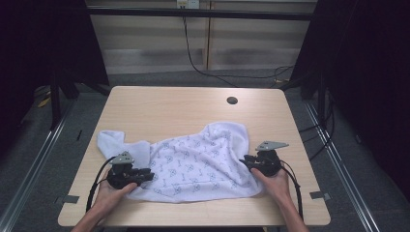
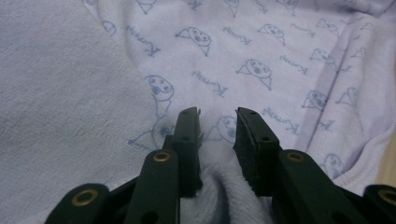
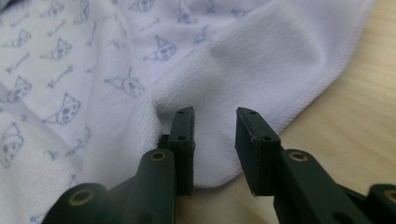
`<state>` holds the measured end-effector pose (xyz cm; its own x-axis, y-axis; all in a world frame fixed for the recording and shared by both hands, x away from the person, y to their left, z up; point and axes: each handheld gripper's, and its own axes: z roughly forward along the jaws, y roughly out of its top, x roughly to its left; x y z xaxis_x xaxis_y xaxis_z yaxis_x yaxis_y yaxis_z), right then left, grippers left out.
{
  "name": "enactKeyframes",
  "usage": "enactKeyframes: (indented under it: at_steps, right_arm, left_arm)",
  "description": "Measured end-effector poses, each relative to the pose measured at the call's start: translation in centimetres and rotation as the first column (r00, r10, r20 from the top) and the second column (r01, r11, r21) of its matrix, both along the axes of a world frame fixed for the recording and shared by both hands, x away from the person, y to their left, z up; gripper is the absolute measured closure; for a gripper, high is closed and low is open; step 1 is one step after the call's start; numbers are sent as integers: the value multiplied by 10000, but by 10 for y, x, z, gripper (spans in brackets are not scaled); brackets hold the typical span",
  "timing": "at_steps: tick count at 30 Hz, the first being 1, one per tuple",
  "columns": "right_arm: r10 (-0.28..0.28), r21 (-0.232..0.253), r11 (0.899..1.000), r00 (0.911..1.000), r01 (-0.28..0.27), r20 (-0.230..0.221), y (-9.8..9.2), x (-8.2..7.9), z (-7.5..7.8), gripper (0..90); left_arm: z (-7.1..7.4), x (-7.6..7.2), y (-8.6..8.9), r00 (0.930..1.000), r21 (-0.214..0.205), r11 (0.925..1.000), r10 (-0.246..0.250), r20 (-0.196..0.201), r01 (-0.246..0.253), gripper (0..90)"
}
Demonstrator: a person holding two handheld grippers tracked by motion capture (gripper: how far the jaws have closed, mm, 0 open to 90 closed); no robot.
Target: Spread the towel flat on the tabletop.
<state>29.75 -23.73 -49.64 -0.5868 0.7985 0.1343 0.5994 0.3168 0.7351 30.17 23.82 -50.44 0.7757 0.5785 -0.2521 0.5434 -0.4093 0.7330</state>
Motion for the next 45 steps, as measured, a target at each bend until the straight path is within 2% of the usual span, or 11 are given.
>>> enactKeyframes:
  at_steps: [4, 9, 13, 15, 23, 27, 32, 37, 40, 41, 45]
  right_arm:
    - [40, -330, 9994, 9999, -44, -123, 4, -2, -3, 588]
    - [148, -977, 9952, 9992, -112, 359, 9, -8, -8, 595]
    - [233, -1104, 9937, 9984, -175, 516, 7, -8, -8, 663]
    - [100, -1089, 9940, 9988, -48, 476, 5, -7, -8, 744]
    - [-463, -1304, 9902, 9983, 506, 362, -12, 8, -6, 780]
    - [-803, -690, 9941, 9955, 837, 506, -26, 17, -11, 779]
    - [-1339, -732, 9878, 9896, 1375, 521, -38, 25, -11, 726]
    - [-1665, -1230, 9773, 9843, 1727, 593, -48, 28, -8, 603]
    - [-1839, -717, 9795, 9811, 1880, 601, -51, 23, -2, 592]
    - [-1711, -389, 9839, 9822, 1745, 779, -49, 14, 7, 575]
    - [-1350, -51, 9907, 9869, 1359, 881, -43, -3, 21, 568]
  left_arm:
    - [0, -3, 2, 10000, -1, 10000, 0, -23, 0, 684]
    - [-2, 1, -2, 9999, -162, 9998, -145, -44, 144, 638]
    - [-1, 4, -4, 9998, -47, 9998, -175, -98, 175, 656]
    - [-1, 3, -4, 9998, -49, 9999, -157, -114, 156, 656]
    - [0, 0, -5, 9998, 69, 9998, -161, -67, 162, 653]
    - [1, -5, -7, 9993, 86, 9994, -343, -149, 345, 625]
    - [3, -12, -11, 9983, 156, 9986, -506, -276, 510, 605]
    - [7, -27, -20, 9950, 488, 9942, -941, -341, 957, 575]
    - [8, -34, -20, 9925, 307, 9927, -1158, -403, 1171, 565]
    - [9, -35, -21, 9920, 195, 9927, -1184, -441, 1194, 560]
    - [14, -32, -18, 9931, -170, 9935, -1133, -289, 1128, 559]
